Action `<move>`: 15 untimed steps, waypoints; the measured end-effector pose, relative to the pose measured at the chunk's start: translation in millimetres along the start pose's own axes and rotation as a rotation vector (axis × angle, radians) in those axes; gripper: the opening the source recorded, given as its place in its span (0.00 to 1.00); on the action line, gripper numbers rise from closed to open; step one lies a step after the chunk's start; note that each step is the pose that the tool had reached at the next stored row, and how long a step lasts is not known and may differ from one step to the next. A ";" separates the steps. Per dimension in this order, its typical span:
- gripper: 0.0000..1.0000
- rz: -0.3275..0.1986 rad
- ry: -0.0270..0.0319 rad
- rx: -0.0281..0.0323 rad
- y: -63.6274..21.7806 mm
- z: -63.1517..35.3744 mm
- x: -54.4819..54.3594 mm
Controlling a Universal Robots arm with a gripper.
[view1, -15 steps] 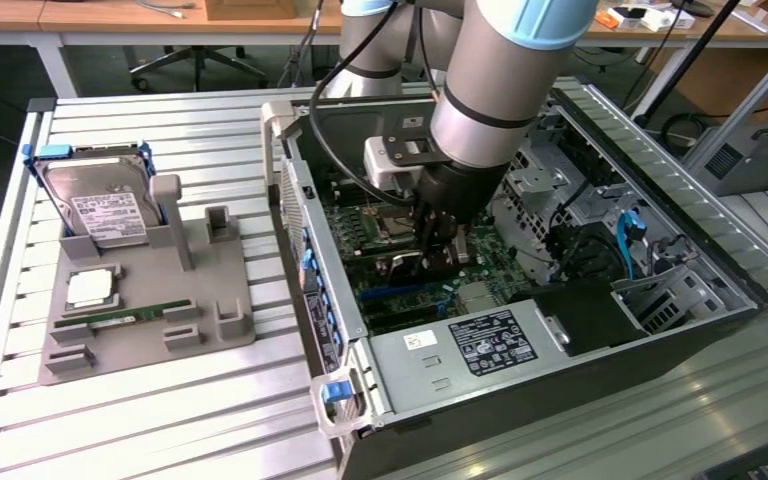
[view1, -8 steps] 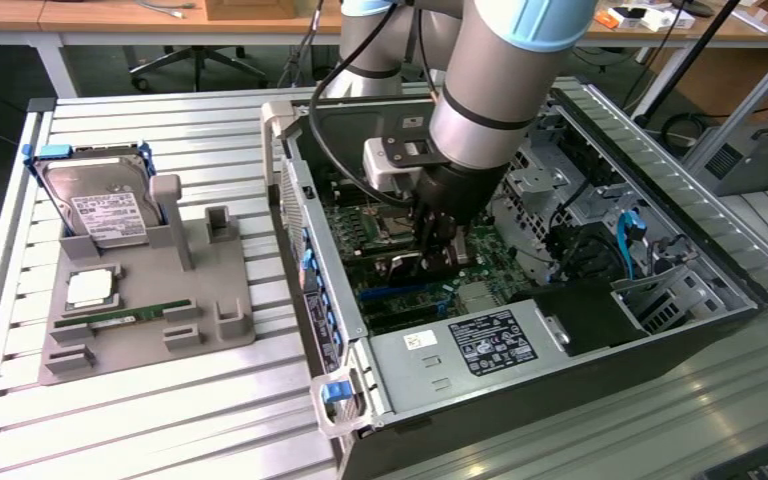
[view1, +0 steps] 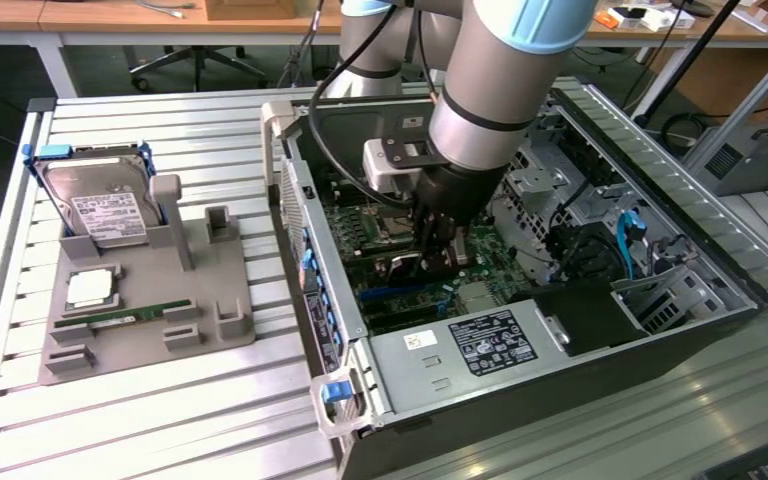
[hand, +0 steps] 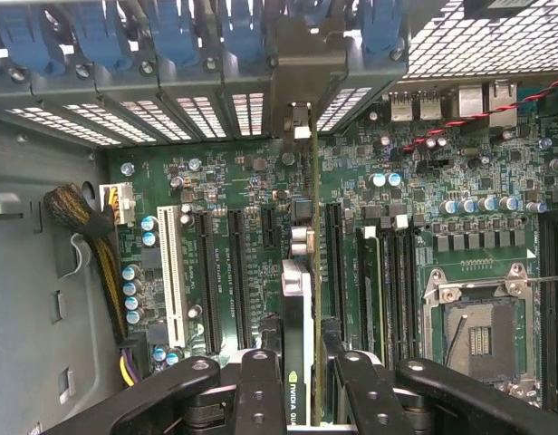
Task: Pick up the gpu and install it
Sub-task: 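Insert the gpu into the slot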
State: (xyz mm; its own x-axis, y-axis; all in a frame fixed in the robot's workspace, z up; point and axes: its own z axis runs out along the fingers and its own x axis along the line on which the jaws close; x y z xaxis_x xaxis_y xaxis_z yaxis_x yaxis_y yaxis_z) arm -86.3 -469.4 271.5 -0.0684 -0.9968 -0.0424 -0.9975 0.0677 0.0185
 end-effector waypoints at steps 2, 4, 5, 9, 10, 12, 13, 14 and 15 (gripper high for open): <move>0.27 0.000 -0.0005 0.0002 0.0 0.9 0.0; 0.27 0.000 0.0000 0.0000 0.3 1.4 0.1; 0.27 0.000 0.0000 0.0000 0.4 1.6 0.1; 0.27 0.000 0.0001 0.0000 0.4 2.1 0.1; 0.27 0.000 -0.0001 0.0000 0.4 2.3 0.1; 0.27 0.000 0.0000 0.0000 0.4 2.4 0.1; 0.27 0.000 0.0000 0.0000 0.4 2.6 0.1; 0.27 0.000 -0.0003 0.0002 0.4 3.2 0.1; 0.27 0.000 -0.0003 0.0001 0.4 3.6 0.1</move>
State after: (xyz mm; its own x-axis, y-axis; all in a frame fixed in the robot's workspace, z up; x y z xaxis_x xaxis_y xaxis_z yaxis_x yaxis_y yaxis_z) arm -86.8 -469.3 267.9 -0.0684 -0.9967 -0.0428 -0.9975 0.0677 0.0184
